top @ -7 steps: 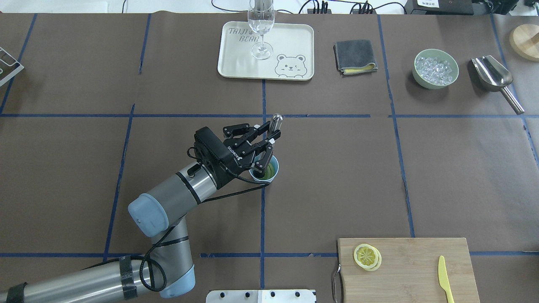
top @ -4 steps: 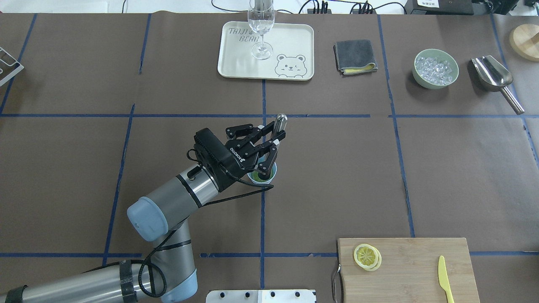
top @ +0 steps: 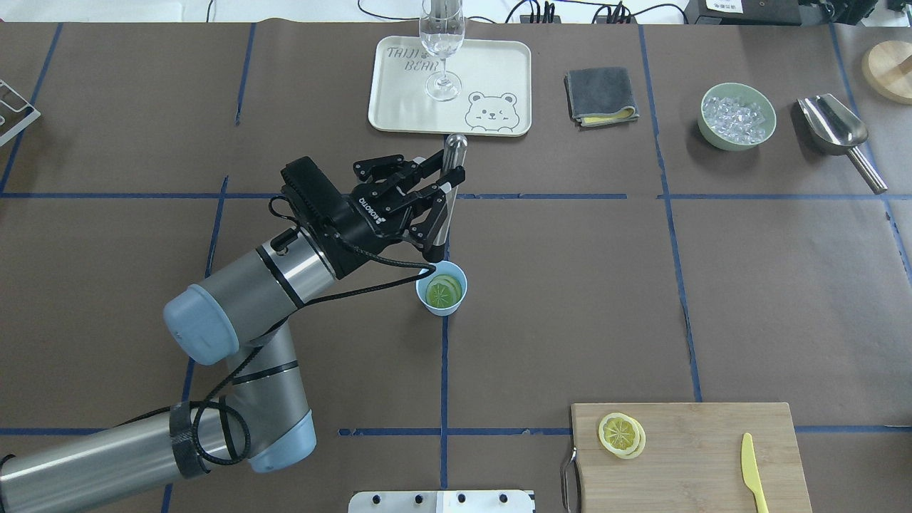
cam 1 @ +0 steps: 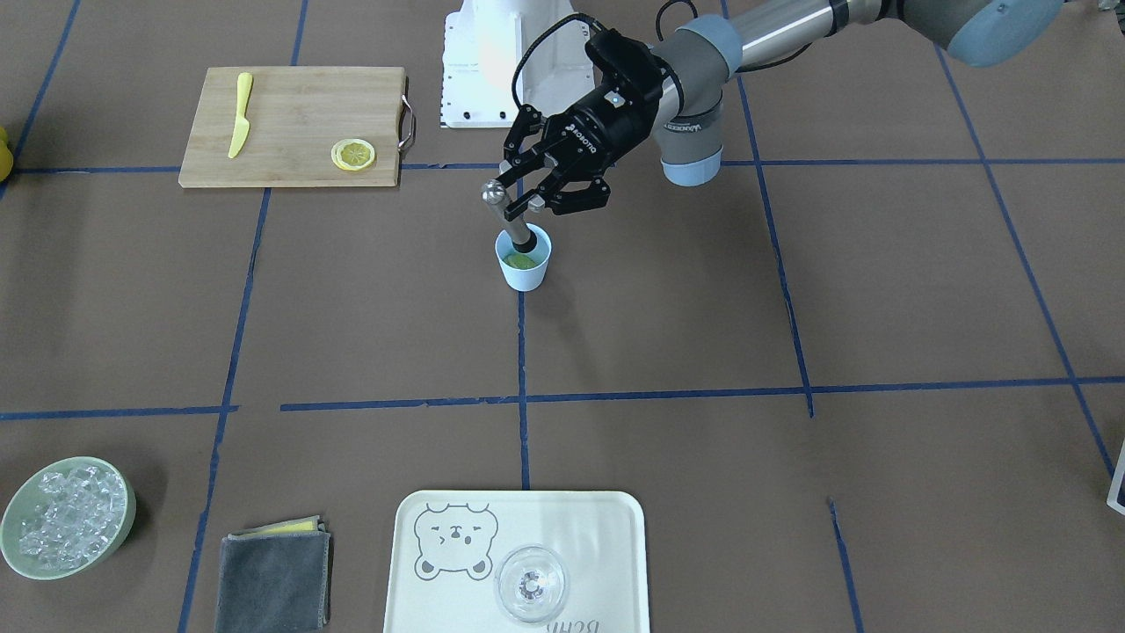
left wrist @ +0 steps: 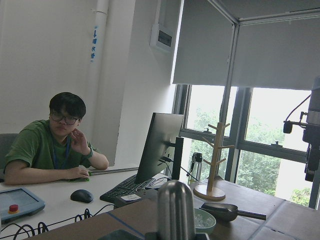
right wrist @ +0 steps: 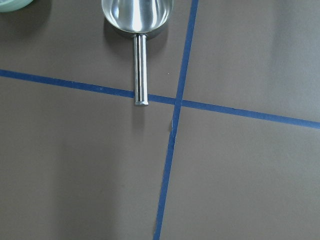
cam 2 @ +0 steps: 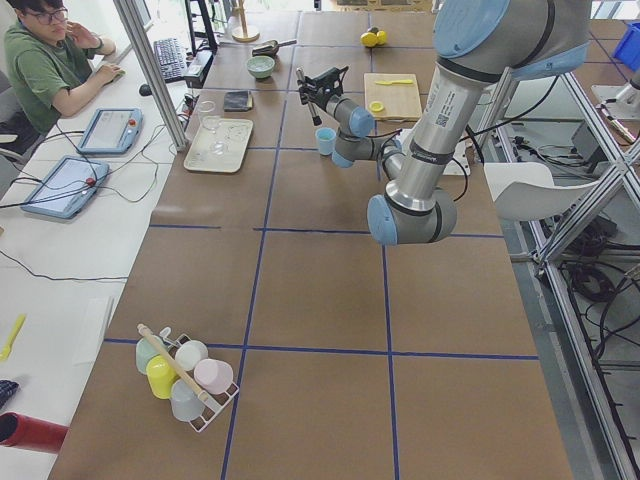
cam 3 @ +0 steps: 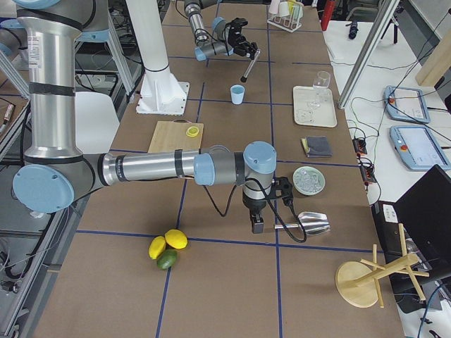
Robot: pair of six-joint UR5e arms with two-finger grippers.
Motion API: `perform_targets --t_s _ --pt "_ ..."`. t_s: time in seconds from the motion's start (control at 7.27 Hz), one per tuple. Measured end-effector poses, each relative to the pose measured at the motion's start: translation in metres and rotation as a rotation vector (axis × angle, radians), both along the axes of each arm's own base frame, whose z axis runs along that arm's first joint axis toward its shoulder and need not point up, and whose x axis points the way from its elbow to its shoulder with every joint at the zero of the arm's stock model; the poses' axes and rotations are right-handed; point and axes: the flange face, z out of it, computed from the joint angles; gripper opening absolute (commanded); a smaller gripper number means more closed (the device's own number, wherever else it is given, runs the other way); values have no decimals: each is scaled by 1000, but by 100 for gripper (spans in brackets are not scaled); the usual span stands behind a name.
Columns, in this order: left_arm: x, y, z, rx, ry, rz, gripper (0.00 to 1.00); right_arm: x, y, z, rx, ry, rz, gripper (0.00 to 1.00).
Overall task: Squeeze lemon into cup
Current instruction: 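Raise the muddler out of the cup and carry it back with the left gripper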
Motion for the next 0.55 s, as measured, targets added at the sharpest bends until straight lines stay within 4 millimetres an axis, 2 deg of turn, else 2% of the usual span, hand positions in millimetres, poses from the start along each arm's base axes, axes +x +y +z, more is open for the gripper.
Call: perform_targets --t_s 0.14,0.28,0.55 --pt "-4 -10 9 -64 -27 55 0 0 0 1 -1 0 0 100" --pt "-8 -21 10 -138 -68 118 0 0 1 1 -2 0 0 100" --pt "-28 -45 17 -301 -226 219 0 0 3 5 -8 -1 -2 100"
